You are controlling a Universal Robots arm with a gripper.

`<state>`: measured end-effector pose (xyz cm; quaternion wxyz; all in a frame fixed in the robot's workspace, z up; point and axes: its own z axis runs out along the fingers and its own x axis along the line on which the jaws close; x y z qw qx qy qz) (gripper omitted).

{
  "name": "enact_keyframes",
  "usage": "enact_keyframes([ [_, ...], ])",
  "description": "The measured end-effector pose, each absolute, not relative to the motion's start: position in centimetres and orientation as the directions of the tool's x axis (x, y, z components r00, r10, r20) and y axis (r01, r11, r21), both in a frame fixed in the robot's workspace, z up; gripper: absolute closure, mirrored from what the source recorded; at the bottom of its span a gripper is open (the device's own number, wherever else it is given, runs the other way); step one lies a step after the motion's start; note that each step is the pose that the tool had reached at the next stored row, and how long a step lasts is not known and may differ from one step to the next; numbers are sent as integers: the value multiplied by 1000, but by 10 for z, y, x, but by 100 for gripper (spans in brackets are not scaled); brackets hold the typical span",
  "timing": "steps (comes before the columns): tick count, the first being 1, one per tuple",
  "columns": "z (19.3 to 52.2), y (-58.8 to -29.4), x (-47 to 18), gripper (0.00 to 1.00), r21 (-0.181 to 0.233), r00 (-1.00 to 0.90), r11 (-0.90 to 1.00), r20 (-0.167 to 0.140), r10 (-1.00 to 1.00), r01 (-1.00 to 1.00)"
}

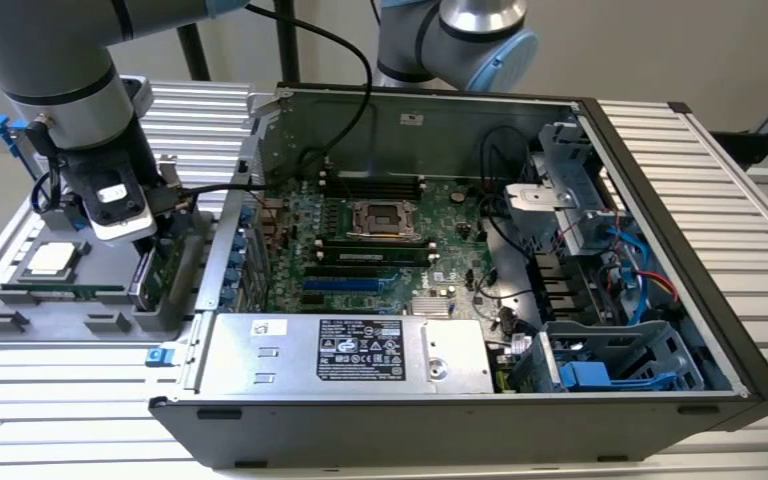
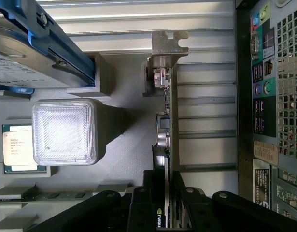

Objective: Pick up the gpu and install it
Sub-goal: 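Pick up the gpu and move the gpu toward the slot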

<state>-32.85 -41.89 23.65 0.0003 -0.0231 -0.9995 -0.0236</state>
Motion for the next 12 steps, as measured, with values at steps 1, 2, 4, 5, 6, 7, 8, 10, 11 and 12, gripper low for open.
enact_keyframes([
  [1, 237, -419, -329, 100, 47, -999, 998, 2, 46, 46],
  [2, 236, -419, -329, 100, 47, -999, 998, 2, 46, 46],
  [4, 236, -419, -329, 100, 47, -999, 998, 2, 46, 46],
  [5, 236, -419, -329, 100, 47, -999, 998, 2, 46, 46],
  [6, 236, -419, -329, 100, 47, -999, 998, 2, 46, 46],
  [7, 236, -419, -329, 100, 47, -999, 998, 2, 46, 46],
  [8, 236, -419, -329, 100, 47, -999, 998, 2, 46, 46],
  [10, 237, -419, -328, 100, 48, -999, 998, 1, 46, 46],
  [11, 238, -419, -328, 100, 48, -999, 998, 1, 46, 46],
  [12, 239, -419, -328, 100, 48, -999, 998, 1, 46, 46],
])
